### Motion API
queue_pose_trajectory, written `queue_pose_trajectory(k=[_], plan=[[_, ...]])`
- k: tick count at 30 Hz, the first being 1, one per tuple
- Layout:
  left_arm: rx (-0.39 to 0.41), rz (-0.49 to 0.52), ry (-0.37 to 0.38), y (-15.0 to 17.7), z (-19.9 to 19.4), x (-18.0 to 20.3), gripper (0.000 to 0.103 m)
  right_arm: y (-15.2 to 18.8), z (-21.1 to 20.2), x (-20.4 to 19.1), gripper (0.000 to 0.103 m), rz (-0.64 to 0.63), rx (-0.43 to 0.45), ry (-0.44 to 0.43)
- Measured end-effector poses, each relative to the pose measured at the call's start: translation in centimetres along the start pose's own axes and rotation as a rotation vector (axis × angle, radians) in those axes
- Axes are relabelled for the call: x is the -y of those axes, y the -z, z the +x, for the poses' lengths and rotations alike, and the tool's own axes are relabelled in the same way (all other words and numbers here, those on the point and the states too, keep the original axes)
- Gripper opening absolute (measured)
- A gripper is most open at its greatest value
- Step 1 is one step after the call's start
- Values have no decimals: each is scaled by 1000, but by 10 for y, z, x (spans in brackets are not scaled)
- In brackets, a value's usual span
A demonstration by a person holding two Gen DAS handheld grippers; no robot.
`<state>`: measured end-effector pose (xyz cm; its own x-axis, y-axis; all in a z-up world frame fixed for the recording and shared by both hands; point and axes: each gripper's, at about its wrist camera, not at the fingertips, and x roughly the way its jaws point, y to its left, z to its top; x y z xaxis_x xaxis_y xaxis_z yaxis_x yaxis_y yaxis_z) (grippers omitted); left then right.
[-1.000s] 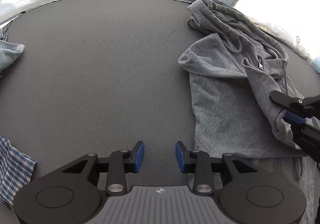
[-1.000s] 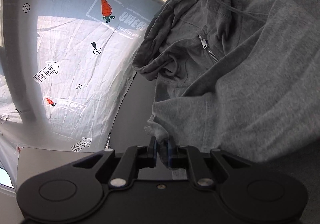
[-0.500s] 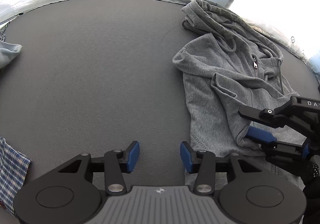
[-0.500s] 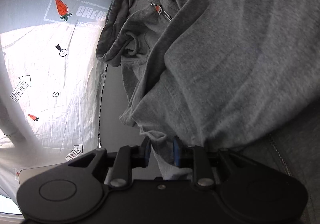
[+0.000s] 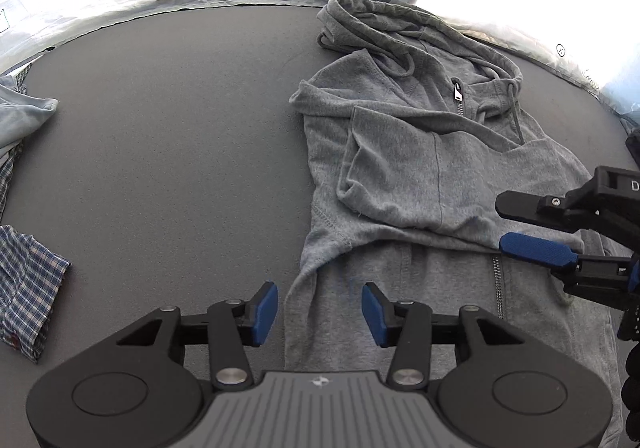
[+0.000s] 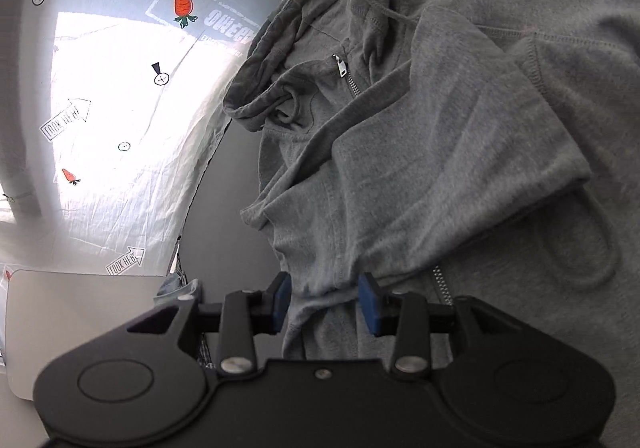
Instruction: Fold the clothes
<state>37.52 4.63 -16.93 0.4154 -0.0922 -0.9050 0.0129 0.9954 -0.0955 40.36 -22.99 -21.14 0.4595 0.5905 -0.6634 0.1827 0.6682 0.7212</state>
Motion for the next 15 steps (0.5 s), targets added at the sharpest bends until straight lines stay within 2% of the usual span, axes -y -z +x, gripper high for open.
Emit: queue_pose_trajectory(k=[3,5,11,15], plan=[[-10,41,12,16,-5,24,49,12,-27,2,46,-160,30,102],[-17,71,22,26,-6,41,50,18,-44,10,49,-215,45,145],[-32,121,33,50,-5,85,52,21,-88,42,56,-312,117,288],[-44,109,14,59,-1,104,53,16,-113,69,62,-326,171,355]])
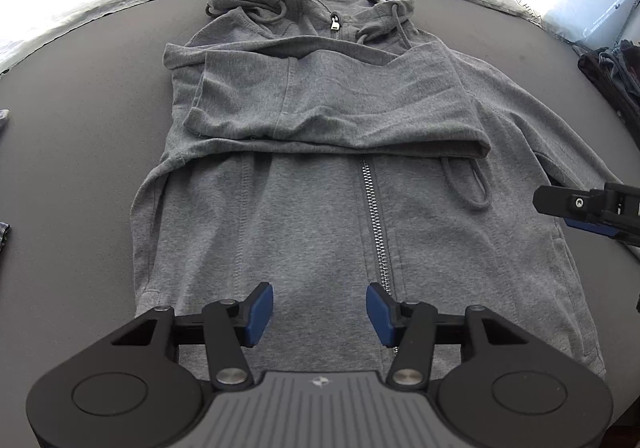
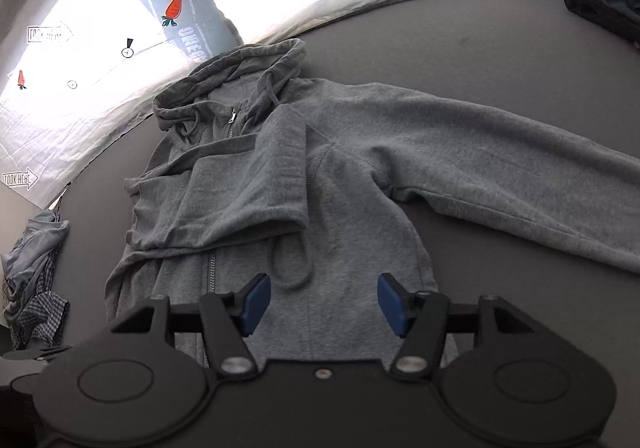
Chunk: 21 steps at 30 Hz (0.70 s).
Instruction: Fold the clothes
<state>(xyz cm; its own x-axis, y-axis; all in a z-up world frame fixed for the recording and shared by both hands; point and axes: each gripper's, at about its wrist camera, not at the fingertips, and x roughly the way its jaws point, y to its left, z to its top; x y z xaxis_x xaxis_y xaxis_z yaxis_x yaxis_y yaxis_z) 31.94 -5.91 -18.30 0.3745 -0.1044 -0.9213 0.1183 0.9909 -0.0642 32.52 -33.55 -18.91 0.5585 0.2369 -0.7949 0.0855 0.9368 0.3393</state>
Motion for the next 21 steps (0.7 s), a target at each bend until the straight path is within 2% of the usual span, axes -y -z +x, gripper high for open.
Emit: queue_pose_trajectory(k=[7,9,11,13,15,17,19,21], plan=[[-10,-74,-86,0,12,24,62,-6,-19,67,65,-41,57,158],[-14,-81,-114,-2,18,31,64,-7,-24,87,66,-47,85,226],[-16,-81,-144,-4,25,38,74,-8,-28,111,66,-45,111,306],[-18,-74,-166,-9,29,43,77,-9,-32,138,66,-31,133,379],[-21,-68,-188,-13,32,47,80,-8,-37,167,66,10,160,440],[-42,-75,-217,-20,38,47,94,-4,-45,197,66,81,200,493],[-64,-86,-236,-23,42,44,103,-1,-52,222,66,150,223,521],[-84,-104,-229,-25,44,40,103,2,-57,245,67,215,237,563]])
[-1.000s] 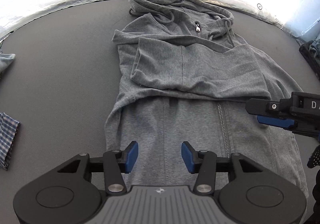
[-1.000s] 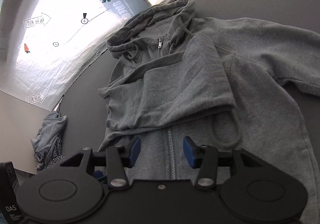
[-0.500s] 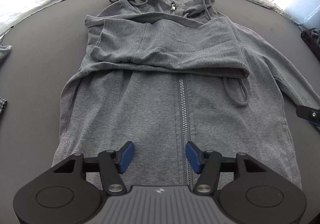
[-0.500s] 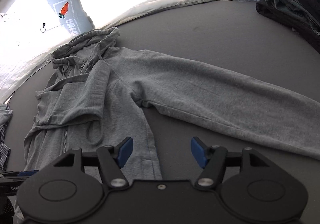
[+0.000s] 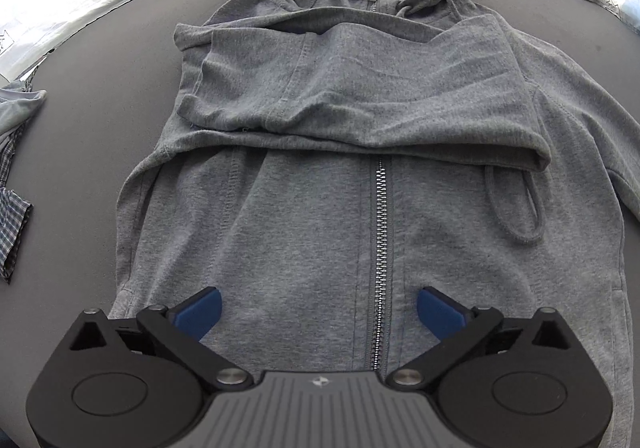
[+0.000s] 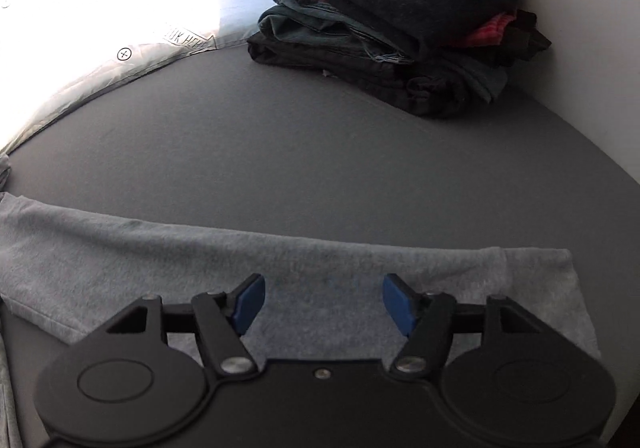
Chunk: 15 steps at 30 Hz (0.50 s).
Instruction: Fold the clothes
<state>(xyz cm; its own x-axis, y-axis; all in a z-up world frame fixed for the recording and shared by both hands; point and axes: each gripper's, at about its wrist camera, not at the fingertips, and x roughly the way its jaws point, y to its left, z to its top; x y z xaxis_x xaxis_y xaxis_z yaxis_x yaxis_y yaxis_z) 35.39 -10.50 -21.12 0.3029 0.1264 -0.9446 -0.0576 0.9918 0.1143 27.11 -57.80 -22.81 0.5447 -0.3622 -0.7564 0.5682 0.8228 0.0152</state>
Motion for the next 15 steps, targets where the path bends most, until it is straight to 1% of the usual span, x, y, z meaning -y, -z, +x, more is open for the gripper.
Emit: queue_pose_trajectory(k=[3,5,8,13,14,15], plan=[[-10,-22,5,0,1,-3,103,-3,9,25,69,74,5,54],[-6,-17,-4,1,0,-2,103,-4,10,33,70,93,15,57],[-10,-12,-9,-1,0,-1,103,-3,10,36,71,82,34,60],[-28,-41,12,-1,1,-5,103,1,8,36,71,27,57,88],[-29,-48,14,-1,1,-5,103,0,9,38,74,21,58,105],[-30,-54,17,-1,2,-6,103,0,9,39,80,16,59,126]])
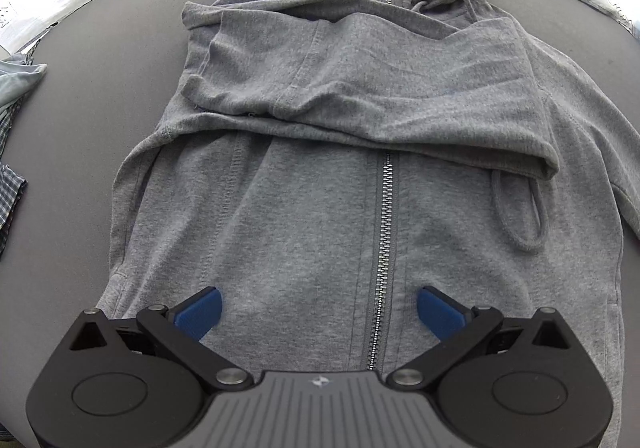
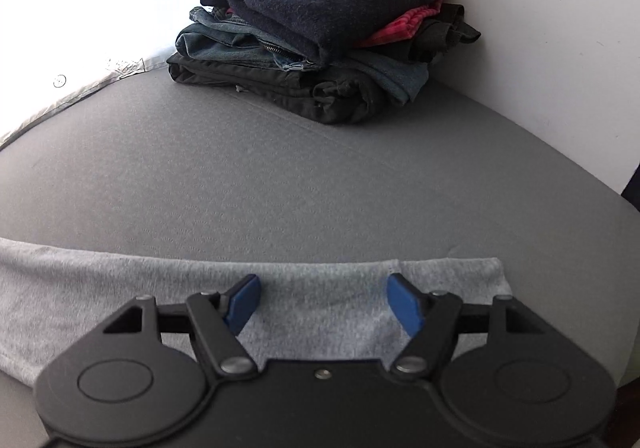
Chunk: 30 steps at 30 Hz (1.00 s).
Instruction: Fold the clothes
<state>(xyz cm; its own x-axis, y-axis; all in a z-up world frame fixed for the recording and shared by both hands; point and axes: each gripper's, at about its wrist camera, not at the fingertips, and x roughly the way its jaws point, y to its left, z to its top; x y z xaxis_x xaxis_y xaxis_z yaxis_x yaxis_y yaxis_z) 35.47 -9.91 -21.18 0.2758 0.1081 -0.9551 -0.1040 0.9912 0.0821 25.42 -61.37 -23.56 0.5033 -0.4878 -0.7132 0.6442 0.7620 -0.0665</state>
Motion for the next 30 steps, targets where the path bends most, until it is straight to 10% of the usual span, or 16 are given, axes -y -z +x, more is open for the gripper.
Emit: queue_pose_trajectory(k=[19,22,24,30], plan=[[12,-14,24,4,1,-3,103,5,6,68,88,219,-36,73],[21,-17,29,5,1,-4,103,3,1,73,72,266,-46,47],[34,-21,34,7,1,-5,103,2,-4,79,38,310,-49,-2],[69,-16,45,10,1,-5,103,18,-5,112,12,723,-121,-231]])
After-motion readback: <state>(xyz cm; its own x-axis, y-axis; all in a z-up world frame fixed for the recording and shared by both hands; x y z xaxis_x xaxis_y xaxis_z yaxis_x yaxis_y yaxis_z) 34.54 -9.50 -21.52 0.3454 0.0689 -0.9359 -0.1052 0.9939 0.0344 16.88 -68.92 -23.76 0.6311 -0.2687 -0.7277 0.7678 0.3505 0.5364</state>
